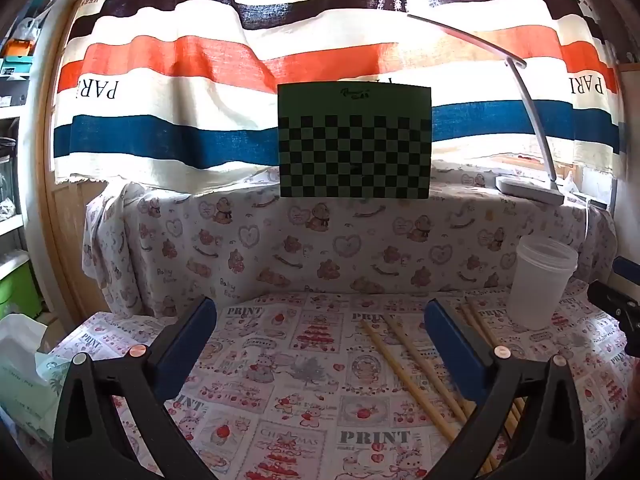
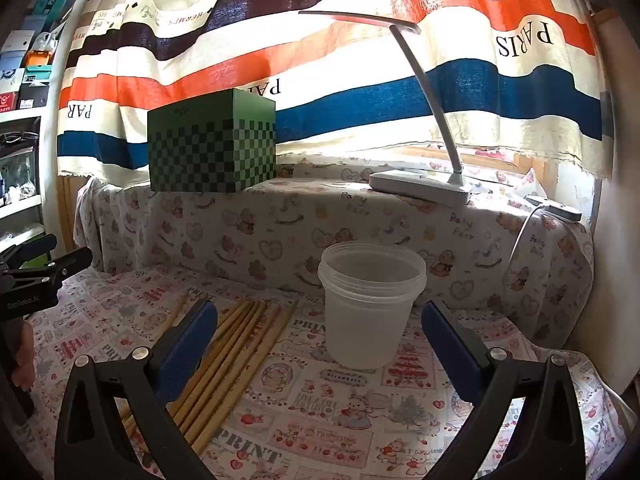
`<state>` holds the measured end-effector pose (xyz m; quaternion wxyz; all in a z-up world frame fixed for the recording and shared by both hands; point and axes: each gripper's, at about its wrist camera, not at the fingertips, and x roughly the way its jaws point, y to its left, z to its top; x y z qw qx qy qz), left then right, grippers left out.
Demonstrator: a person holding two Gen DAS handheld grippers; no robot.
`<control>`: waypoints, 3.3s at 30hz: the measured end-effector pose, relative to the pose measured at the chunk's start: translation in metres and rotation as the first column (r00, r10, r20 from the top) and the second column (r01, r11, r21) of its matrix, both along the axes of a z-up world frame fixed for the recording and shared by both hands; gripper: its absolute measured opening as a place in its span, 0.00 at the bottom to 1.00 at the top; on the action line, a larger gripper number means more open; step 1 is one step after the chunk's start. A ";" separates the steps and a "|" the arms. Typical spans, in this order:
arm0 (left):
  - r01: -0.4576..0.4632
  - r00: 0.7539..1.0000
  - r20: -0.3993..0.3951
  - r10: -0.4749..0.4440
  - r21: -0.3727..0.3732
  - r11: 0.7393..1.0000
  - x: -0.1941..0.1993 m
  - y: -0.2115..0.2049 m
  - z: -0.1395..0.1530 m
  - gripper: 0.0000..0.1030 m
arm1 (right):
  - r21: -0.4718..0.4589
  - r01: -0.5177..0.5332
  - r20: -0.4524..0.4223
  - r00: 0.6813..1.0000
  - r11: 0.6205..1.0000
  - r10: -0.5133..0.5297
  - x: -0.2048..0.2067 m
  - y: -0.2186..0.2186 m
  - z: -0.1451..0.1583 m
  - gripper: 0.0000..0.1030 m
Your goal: Organize utensils
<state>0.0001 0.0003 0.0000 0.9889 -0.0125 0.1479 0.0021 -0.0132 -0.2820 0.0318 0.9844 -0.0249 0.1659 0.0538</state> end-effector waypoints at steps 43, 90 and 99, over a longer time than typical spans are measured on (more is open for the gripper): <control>-0.021 1.000 -0.008 0.022 0.042 0.999 0.000 -0.002 0.001 1.00 | 0.003 -0.016 0.013 1.000 1.000 0.016 -0.003 0.003 0.001 1.00; -0.021 1.000 -0.019 0.022 0.043 0.999 0.003 -0.003 -0.002 1.00 | 0.002 -0.020 0.003 1.000 1.000 0.020 -0.002 0.003 0.000 1.00; -0.020 1.000 -0.020 0.021 0.045 0.999 0.003 -0.003 -0.003 1.00 | 0.000 -0.015 0.004 1.000 1.000 0.015 -0.002 0.003 0.000 1.00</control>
